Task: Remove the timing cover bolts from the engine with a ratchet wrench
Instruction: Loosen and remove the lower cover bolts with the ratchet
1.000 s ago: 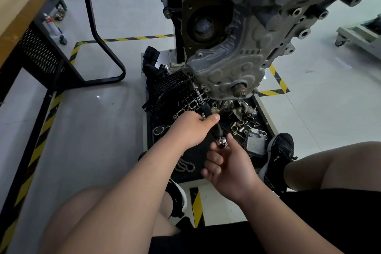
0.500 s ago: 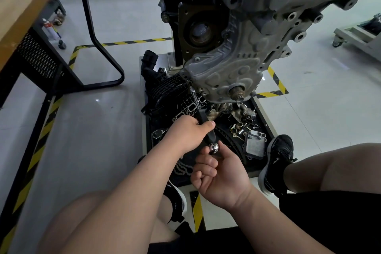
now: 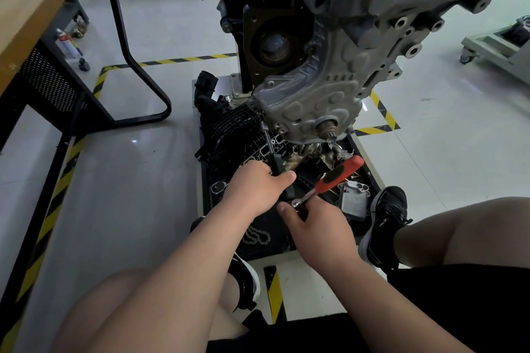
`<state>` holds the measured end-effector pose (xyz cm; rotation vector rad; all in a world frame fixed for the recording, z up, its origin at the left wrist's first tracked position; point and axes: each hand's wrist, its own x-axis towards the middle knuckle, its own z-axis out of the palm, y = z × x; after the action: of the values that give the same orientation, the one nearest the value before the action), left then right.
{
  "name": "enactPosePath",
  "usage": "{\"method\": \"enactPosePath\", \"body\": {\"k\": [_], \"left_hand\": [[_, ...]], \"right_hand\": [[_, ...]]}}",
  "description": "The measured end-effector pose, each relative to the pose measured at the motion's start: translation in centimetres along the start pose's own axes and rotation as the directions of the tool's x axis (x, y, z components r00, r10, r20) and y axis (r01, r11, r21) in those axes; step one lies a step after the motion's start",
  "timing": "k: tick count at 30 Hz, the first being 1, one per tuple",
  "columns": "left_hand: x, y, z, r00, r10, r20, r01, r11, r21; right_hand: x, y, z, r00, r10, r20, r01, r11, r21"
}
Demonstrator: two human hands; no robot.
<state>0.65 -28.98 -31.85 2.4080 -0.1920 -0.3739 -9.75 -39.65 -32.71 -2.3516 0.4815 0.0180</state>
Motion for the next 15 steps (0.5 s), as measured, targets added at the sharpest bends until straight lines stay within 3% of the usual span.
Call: {"method": "enactPosePath", "body": {"k": [2,4,5,7,9,11,13,15], "left_hand": [[0.0,-0.1,0.0,1.0,0.014,-0.015,-0.014,1.0,0.016],[0.0,-0.3,0.0,0.999,0.024,-0.021,-0.024,1.0,0.009],[0.0,-0.3,0.0,1.0,0.021,-0.014,-0.021,1.0,-0.001],[0.0,-0.3,0.0,0.999,-0.007,0.031,0.009,0.999,-0.046],[0.2,-0.2,0.1,0.996,-0.04,0.081,0.048,0.995,-0.092],[0.3,-0.2,0.3,0.992,-0.059,0.109,0.073,0.989,-0.126],[0.4,-0.2,0.4,0.991,-0.062,0.119,0.079,0.985,-0.151],[0.4,-0.3,0.4,0.992,-0.055,0.11,0.072,0.985,-0.154]], "right_hand": [[0.0,0.1,0.3,0.999,0.048,0.026,-0.052,0.979,0.195],[-0.1,-0.3,0.5,0.977,0.164,0.136,-0.21,0.85,0.483],[-0.2,-0.7,0.5,0.943,0.229,0.24,-0.33,0.712,0.62],[-0.3,-1.4,0.5,0.83,0.26,0.493,-0.556,0.32,0.767],[-0.5,-2.0,0.4,0.704,0.174,0.689,-0.691,-0.058,0.72],[-0.6,-2.6,0.3,0.625,0.069,0.778,-0.723,-0.325,0.61],[-0.6,-3.0,0.3,0.602,0.01,0.798,-0.71,-0.45,0.541],[-0.7,-3.4,0.3,0.599,-0.017,0.801,-0.708,-0.478,0.52]]}}
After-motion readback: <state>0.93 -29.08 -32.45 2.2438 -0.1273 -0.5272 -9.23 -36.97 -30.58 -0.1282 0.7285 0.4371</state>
